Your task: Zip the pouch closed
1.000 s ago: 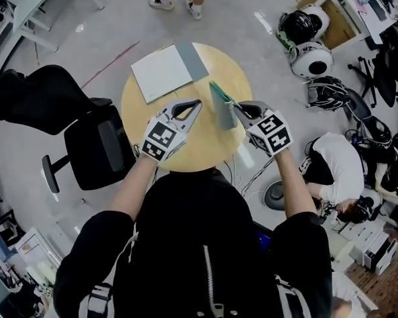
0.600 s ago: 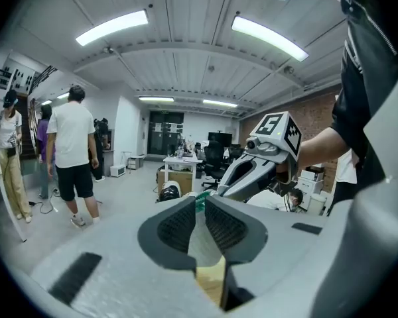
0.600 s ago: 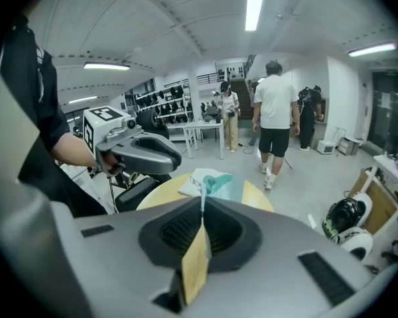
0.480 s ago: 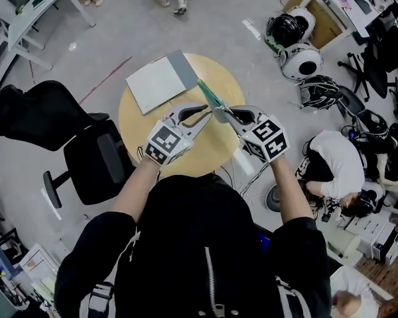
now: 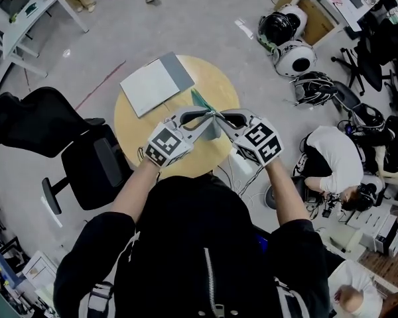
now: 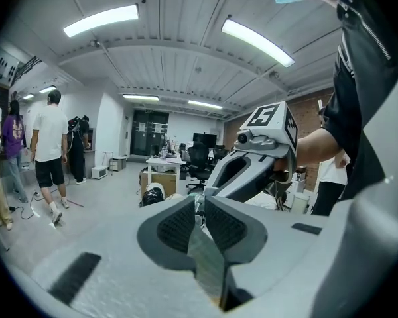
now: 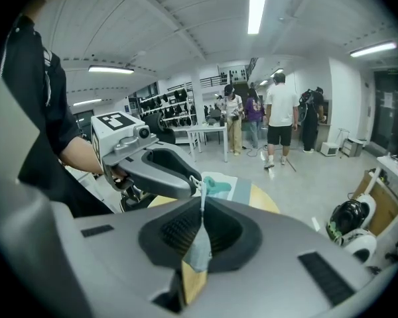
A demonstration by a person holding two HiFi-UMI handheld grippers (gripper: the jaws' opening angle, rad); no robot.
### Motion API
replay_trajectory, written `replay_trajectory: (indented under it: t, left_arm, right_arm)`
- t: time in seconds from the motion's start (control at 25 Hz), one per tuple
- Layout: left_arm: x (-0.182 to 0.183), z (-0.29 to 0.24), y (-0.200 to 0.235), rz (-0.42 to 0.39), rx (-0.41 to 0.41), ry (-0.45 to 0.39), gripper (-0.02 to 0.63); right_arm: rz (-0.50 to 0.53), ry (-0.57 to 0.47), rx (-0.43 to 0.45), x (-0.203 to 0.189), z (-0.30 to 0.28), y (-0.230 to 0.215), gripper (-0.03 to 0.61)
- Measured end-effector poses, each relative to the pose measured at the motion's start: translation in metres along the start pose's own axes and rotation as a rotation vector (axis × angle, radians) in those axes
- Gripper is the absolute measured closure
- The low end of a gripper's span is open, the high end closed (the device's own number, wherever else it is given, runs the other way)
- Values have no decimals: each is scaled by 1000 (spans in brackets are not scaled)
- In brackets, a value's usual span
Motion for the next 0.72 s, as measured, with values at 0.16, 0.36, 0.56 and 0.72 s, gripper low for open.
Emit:
replay_trajectory:
  t: [0.16, 0.36, 0.56, 0.72]
  left_arm:
    - [-5, -2, 0, 1, -14, 7, 600]
    - [-2, -4, -6, -14, -32, 23, 607]
    - [-7, -3, -4, -7, -41, 35, 607]
    - [-10, 0, -5, 6, -39, 36, 607]
  right_arm:
    - [-3, 8, -2, -6, -1, -1, 564]
    - [-2, 9, 0, -9, 6, 1, 565]
    - [9, 9, 6, -11, 3, 1, 565]
    - [17, 10, 13, -10, 3, 6, 565]
Point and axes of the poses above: the fingertips, and each gripper's own axes: z backward along the fingers, y to its left, x out of its top, the point moved 5 cm from there along z, backward along the fingers, and after that the axes turned 7 degrees about -x, right-handed, at the moved point
